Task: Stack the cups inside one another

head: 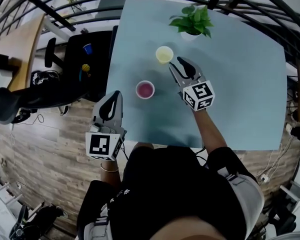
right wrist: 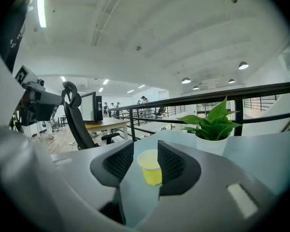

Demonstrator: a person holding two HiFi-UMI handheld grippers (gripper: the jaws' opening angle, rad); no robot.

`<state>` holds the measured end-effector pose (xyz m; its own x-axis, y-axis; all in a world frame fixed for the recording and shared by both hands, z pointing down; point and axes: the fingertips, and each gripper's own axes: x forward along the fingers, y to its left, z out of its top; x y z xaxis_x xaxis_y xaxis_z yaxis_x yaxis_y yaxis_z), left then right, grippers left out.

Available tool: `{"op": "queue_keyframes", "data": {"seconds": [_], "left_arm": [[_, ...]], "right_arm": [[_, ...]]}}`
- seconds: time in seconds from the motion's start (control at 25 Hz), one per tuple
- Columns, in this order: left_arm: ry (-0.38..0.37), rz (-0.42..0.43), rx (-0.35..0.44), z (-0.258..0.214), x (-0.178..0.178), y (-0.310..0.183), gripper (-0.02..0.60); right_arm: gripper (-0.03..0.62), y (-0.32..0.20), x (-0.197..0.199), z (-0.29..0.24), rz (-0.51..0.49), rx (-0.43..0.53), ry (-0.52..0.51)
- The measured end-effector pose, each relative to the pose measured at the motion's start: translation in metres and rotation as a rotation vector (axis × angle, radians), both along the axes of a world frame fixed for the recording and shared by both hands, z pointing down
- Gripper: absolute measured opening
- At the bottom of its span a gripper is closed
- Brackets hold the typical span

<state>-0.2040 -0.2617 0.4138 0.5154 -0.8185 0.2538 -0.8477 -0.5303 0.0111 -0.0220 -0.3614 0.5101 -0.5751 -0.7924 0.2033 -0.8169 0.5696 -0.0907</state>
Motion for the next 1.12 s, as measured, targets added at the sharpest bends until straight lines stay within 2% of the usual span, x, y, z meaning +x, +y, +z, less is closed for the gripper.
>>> {"op": "queue_keyframes", "data": {"seconds": [0.72, 1.12], "left_arm": [[-0.023, -0.049, -0.049, 0.008, -0.026, -0.002, -0.008], [-0.026, -0.067, -0.053, 0.011, -0.035, -0.001, -0.008]], "right_arm": [[0.339, -0.039, -0.02, 0.044, 0.005, -0.073, 0.07], [0.356, -0.051, -0.03, 0.062, -0.005, -0.094, 0.119]]}}
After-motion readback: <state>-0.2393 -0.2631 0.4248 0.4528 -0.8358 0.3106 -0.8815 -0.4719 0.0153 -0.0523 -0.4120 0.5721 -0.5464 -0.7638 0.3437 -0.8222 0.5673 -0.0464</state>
